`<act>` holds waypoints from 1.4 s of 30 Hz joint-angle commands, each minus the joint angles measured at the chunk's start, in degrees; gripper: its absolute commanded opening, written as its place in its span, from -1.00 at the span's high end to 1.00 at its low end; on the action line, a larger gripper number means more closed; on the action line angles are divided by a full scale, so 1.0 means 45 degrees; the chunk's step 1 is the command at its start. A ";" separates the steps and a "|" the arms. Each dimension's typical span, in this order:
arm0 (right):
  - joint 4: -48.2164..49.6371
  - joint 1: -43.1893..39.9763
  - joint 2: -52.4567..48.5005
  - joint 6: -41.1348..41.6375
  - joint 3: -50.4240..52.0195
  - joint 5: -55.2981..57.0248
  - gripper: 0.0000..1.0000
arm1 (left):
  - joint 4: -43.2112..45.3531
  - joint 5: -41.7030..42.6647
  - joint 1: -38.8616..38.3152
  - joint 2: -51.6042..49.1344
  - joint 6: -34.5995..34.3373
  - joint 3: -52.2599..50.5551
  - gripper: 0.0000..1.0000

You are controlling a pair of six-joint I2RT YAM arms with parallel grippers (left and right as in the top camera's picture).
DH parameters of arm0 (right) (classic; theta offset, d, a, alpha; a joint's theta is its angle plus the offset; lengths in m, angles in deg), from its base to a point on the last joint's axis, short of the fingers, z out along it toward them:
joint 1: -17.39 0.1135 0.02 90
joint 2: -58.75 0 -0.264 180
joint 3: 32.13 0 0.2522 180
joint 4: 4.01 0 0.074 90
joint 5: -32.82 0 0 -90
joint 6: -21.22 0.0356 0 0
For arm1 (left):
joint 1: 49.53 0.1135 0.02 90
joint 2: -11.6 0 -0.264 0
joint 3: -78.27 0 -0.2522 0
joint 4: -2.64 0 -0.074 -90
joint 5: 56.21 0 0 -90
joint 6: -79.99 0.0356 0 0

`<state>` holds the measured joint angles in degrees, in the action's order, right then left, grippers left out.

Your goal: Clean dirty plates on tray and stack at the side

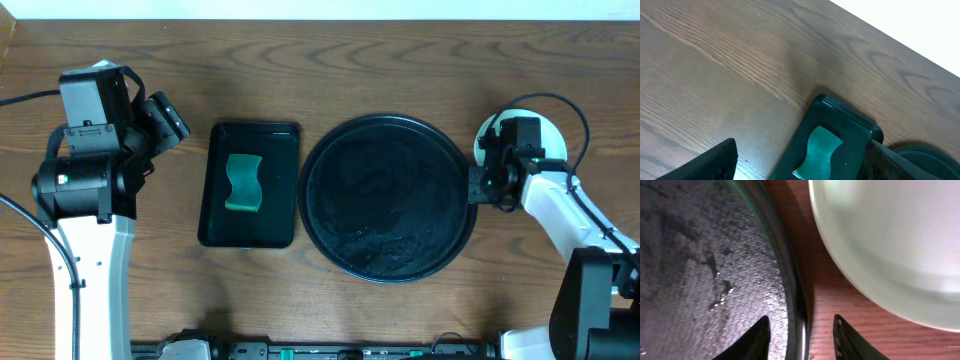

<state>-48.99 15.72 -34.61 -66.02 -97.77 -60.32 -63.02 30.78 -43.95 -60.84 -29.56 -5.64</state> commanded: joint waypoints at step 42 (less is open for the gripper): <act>0.1234 0.0063 -0.0146 -0.1676 0.0937 -0.1783 0.42 | 0.0005 -0.0155 0.0053 -0.0068 -0.0107 0.0223 -0.62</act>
<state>-43.59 15.70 -34.61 -73.62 -94.08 -64.30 -63.02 30.78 -43.95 -60.84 -29.56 -5.64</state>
